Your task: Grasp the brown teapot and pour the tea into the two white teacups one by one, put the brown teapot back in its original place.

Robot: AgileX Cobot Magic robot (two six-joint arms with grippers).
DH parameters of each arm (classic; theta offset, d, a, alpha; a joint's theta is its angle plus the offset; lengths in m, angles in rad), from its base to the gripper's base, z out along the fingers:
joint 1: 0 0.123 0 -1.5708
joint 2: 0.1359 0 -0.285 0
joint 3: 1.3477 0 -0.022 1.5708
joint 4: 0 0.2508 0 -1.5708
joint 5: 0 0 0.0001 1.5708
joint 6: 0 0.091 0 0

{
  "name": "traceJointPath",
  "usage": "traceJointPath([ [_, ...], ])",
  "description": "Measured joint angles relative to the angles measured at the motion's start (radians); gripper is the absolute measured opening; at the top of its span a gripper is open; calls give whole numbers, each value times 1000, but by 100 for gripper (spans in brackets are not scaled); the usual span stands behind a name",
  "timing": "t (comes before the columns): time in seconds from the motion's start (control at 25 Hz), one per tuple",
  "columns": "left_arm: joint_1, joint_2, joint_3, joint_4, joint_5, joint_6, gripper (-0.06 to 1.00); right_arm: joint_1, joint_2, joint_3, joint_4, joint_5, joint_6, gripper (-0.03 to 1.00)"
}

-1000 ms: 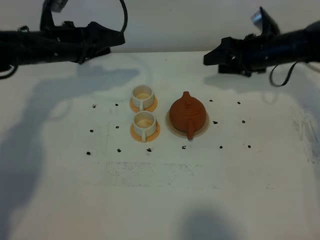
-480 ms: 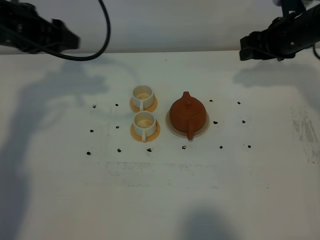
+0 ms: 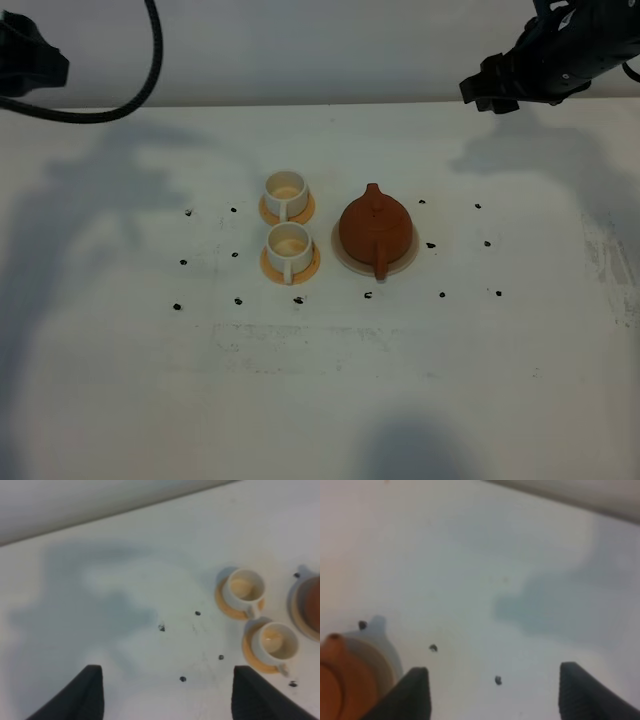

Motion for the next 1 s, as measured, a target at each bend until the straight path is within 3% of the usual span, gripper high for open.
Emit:
traceJointPath([
  [0.2,0,-158,137,36,-17,-60,53,25,-20,0,-7,-13,0,57],
  [0.44,0,-413,456,149,-157,-195,53,27,-21,0,-25,-6,3,57],
  [0.56,0,-572,565,228,-171,-269,53,27,-21,0,-25,10,3,57],
  [0.76,0,-796,671,327,-85,-364,53,33,-21,0,-18,20,3,55],
  [1.0,0,-1014,767,350,59,-420,53,80,-21,0,-22,22,-1,54],
])
